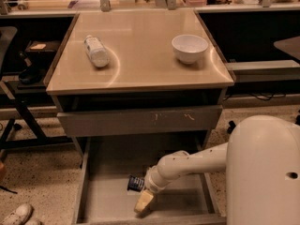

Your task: Pick rxbar blueberry from middle drawer and place on counter

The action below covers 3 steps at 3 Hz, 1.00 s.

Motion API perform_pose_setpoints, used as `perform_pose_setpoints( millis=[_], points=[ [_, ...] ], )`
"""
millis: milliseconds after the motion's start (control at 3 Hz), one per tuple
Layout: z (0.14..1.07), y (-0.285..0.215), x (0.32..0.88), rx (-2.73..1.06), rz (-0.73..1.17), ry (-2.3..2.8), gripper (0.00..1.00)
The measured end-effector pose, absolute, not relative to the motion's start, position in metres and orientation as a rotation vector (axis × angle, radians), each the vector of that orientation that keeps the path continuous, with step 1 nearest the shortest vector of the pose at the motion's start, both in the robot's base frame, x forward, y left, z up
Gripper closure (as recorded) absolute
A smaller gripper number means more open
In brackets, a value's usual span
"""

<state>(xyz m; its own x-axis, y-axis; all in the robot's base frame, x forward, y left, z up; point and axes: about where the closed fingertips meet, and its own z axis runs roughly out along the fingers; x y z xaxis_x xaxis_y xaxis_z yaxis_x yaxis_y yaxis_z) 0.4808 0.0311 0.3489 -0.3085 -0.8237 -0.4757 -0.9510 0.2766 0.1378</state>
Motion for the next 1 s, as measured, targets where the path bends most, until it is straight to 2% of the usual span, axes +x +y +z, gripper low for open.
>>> perform_pose_setpoints(
  millis=[333,1000],
  points=[
    [0.3414,0.0339,0.4792,-1.623,0.568,2.262,0.19],
    [0.3412,0.0344,0.4791,-1.623,0.568,2.263,0.65]
  ],
)
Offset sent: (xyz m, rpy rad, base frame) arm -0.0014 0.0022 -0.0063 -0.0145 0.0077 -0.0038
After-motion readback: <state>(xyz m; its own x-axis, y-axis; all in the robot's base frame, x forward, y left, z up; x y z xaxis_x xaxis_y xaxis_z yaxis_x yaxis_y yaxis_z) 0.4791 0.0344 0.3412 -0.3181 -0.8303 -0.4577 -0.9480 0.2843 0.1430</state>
